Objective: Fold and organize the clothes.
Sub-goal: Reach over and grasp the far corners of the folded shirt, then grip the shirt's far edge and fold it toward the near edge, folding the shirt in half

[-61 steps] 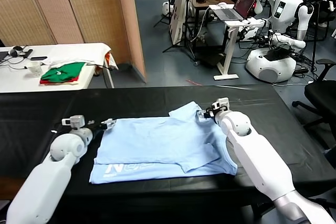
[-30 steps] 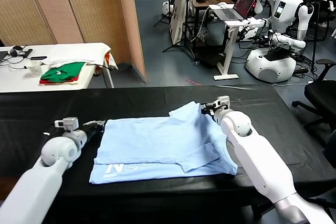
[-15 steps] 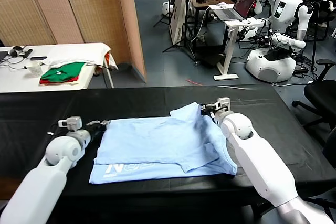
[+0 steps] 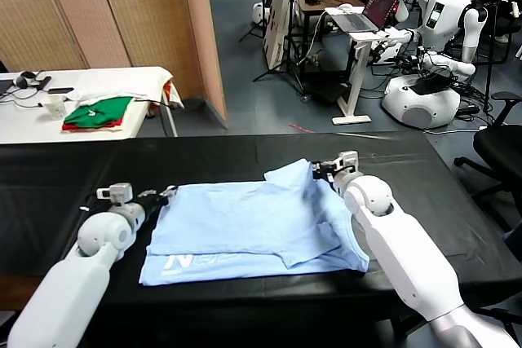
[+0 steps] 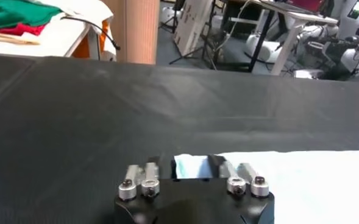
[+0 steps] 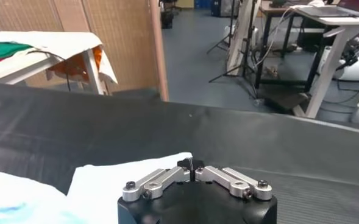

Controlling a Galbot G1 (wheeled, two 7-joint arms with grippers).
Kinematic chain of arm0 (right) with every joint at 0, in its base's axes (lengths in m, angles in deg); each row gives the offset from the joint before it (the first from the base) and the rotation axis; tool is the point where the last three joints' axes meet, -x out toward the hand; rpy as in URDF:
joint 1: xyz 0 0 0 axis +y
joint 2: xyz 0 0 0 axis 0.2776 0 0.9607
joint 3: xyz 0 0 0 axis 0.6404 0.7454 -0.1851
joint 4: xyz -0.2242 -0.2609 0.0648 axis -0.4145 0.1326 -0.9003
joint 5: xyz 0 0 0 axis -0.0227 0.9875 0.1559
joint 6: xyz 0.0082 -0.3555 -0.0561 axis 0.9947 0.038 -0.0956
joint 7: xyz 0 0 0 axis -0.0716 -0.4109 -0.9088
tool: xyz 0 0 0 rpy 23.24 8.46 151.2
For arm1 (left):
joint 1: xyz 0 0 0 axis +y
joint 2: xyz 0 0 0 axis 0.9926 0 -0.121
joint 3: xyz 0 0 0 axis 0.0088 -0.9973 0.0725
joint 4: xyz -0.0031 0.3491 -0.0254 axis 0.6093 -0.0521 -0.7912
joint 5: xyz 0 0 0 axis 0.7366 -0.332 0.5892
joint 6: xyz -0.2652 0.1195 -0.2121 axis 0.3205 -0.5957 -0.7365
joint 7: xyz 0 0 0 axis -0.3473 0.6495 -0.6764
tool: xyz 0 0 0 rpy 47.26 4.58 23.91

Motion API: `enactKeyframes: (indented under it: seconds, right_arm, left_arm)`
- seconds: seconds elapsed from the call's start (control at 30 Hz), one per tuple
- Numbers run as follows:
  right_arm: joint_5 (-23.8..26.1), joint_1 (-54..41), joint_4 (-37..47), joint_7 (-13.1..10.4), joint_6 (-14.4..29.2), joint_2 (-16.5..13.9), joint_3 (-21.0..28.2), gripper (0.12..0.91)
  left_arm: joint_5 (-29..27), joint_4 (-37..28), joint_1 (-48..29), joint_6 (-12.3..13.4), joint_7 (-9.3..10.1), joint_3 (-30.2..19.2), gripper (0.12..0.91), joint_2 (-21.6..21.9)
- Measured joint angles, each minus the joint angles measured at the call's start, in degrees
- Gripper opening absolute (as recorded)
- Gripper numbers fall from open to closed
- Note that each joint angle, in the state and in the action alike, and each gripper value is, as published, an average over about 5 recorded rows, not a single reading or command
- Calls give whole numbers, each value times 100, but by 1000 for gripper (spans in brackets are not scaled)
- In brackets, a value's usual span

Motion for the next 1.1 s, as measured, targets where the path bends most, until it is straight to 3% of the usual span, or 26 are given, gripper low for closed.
enactKeyframes:
  seconds: [0.1,0.3,0.77,1.1]
  right_arm:
    - [-5,-5,-10,41,42,-3,-26,140]
    - [-16,69,-151,145,53,-70,-125,140]
    - [302,967,-1246,87,-174,-506,-600,140]
    - [343,1557,-1887,-63,-365,-781,-805,140]
  left_arm:
    - [-1,48,0,36,-16,4,150,28]
    - [58,248,27,97,19,88,147,123]
    - [102,1391,930,181,27,666,147,362]
    - [-60,1754,1523,197,79,1146,147,274]
